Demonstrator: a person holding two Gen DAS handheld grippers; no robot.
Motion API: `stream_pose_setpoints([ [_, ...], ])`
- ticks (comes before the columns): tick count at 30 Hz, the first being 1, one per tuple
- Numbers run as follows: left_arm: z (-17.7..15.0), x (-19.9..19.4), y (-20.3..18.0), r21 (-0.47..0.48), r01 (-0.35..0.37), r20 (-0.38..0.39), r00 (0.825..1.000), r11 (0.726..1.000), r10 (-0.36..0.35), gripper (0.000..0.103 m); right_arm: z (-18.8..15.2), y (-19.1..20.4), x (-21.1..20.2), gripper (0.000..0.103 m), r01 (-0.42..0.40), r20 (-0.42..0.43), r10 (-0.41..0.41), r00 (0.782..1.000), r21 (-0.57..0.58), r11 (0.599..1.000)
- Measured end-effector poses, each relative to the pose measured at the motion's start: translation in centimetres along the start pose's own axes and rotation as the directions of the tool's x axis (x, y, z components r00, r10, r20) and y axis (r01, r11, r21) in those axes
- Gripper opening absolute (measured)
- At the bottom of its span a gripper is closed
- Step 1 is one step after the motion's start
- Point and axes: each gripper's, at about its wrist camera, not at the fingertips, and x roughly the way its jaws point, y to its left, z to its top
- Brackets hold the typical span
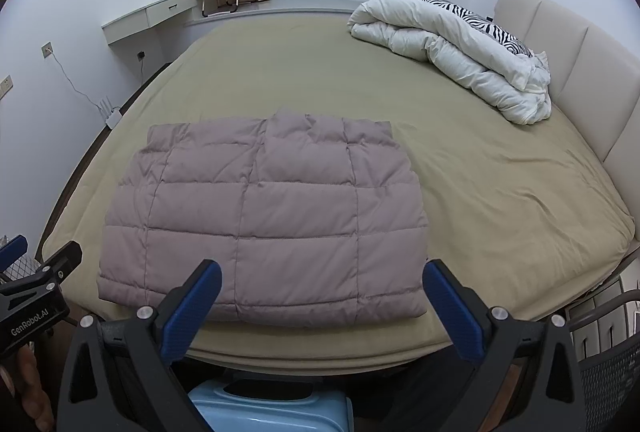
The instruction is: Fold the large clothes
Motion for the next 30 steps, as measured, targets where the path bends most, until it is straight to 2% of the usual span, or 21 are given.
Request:
stream_pose_setpoints([
  [30, -0.24, -0.07, -0.22, -0.005, 0.007, -0.004, 1.000, 1.000, -0.007, 0.103, -0.26, 0.01, 0.04, 0.103, 0.000, -0.003, 0.000, 1.000, -0.003, 1.000],
])
